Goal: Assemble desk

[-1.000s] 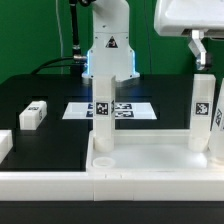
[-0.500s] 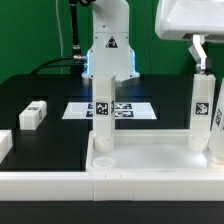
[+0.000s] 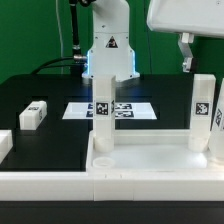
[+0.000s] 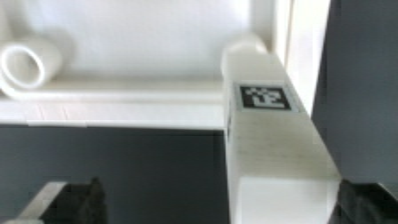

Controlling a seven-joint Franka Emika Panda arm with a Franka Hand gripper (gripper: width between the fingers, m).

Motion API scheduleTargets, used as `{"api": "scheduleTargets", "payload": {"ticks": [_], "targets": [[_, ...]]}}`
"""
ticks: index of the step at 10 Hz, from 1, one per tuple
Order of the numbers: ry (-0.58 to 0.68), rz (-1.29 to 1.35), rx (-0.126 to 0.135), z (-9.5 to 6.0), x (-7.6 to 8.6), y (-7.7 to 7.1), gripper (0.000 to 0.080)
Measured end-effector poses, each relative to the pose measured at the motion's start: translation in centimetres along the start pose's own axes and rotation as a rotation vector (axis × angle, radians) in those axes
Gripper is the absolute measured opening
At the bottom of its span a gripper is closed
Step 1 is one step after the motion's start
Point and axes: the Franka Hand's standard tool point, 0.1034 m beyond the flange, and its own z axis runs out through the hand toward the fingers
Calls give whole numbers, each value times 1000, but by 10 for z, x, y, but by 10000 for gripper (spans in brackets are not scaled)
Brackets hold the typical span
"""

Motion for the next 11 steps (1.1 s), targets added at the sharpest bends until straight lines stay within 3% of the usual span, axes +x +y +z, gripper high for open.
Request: {"api": "scheduleTargets", "payload": {"ticks": [2,8,10,11], "targets": [[-86,17,-28,1,5,-3,649],[-39,39,-16,11,7,-22,649],[-40,70,-17,12,6,-22,645],[-40,71,-17,12,7,-21,461]]}}
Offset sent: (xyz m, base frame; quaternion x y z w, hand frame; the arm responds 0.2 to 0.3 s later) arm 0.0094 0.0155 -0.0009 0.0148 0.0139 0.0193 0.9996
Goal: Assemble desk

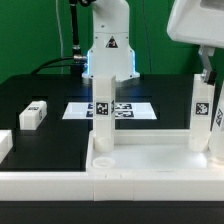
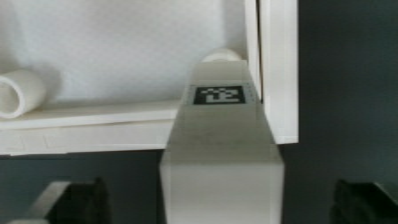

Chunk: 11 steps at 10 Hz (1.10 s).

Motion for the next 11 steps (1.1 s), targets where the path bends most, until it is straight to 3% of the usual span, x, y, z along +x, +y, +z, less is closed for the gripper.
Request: {"api": "scheduleTargets", "payload": {"ticks": [1,2,6,8,9,11], "targets": [[0,17,1,0,0,0,461],[0,143,1,0,0,0,286],[7,466,3,1,0,0,288],[27,825,37,2,-2,6,288],[5,945,90,4,1,12,288],[-25,1249,162,5,-2,14,289]]}}
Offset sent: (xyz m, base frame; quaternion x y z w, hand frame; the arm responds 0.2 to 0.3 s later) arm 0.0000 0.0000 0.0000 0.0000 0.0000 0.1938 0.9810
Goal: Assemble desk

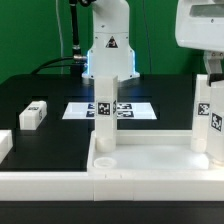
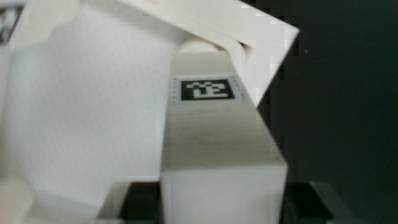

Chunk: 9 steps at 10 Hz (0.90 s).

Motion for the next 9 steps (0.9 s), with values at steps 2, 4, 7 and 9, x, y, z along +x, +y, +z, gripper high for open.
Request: {"api": "scheduleTargets", "payload": {"ticks": [2,4,7,9], "targets": [[-8,251,55,0,-11,0,294],[-11,383,60,0,-17,-1,295],[-10,387,58,2,-17,0,507],[2,173,53,5,-15,1,636]]}}
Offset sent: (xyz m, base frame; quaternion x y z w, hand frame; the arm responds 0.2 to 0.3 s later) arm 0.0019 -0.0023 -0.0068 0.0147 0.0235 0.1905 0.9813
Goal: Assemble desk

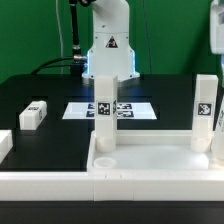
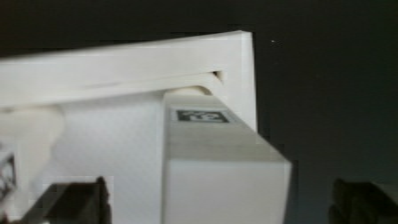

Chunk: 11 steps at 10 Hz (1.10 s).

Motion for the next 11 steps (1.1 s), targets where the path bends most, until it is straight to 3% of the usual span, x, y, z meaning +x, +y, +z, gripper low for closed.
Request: {"api": "scheduleTargets", "payload": {"ticks": [2,5,8,10,11], "targets": [[16,-292,37,6,2,-1,647],[18,-450,34,6,3,-1,648],[34,-946,20,4,1,-3,649],[35,-1091,22,-1,-2,-2,649],[36,-1089,18,2,0,-1,519]]}}
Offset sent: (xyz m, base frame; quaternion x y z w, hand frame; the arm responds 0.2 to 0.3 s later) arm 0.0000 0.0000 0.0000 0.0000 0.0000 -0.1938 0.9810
